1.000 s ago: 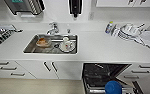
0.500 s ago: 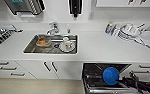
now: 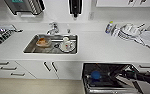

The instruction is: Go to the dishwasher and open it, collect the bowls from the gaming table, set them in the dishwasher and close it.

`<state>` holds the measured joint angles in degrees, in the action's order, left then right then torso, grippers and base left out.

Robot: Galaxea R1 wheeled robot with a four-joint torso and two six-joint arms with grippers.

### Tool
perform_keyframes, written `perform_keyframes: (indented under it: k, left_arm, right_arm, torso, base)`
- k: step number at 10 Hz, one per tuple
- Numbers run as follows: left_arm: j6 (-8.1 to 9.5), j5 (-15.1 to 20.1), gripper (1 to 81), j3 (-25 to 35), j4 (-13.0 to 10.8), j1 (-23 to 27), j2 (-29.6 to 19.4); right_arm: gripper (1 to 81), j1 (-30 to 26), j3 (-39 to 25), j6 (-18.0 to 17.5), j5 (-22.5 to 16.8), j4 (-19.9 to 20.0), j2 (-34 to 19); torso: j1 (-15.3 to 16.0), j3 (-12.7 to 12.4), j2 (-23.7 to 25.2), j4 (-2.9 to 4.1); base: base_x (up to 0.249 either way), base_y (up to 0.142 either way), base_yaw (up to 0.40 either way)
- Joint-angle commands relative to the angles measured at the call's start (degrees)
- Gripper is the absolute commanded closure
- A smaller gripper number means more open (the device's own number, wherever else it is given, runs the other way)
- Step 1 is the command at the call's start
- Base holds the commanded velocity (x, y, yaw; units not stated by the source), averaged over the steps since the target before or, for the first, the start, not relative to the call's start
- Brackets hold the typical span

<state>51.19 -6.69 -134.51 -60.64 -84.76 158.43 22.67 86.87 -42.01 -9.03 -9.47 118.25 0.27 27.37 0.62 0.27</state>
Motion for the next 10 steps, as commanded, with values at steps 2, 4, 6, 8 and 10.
perform_keyframes:
  k: [2, 4, 6, 8, 10]
  left_arm:
    - [0.14, 2.3, 1.0, -1.45, -0.36, -0.37, -0.21]
    - [0.14, 2.3, 1.0, -4.26, -0.45, 0.25, 1.36]
    - [0.05, 2.29, 1.0, -6.73, -0.45, 0.51, 2.33]
    - [0.14, 2.3, 1.0, -7.43, -0.36, 0.87, 2.25]
    - [0.32, 2.3, 1.0, -7.52, -0.36, 0.95, 2.34]
  right_arm:
    - [1.0, -0.93, -10.76, 0.35, -6.96, 0.6, -11.24]
    - [1.0, 8.54, -13.14, 0.52, -7.14, 0.33, -16.95]
    - [1.0, 19.89, -12.88, 2.19, -4.87, -0.89, -18.64]
    - [1.0, 31.85, -10.61, 3.51, 4.35, -2.12, -16.72]
    - [1.0, 43.17, -4.65, 3.69, 13.31, -4.66, -10.23]
  torso:
    - [0.0, 0.0, 0.0, 0.0]
    - [0.0, 0.0, 0.0, 0.0]
    - [0.0, 0.0, 0.0, 0.0]
    - [0.0, 0.0, 0.0, 0.0]
    - [0.0, 0.0, 0.0, 0.0]
  base:
    - [0.0, 0.0, 0.0]
    - [0.0, 0.0, 0.0]
    - [0.0, 0.0, 0.0]
    - [0.0, 0.0, 0.0]
    - [0.0, 0.0, 0.0]
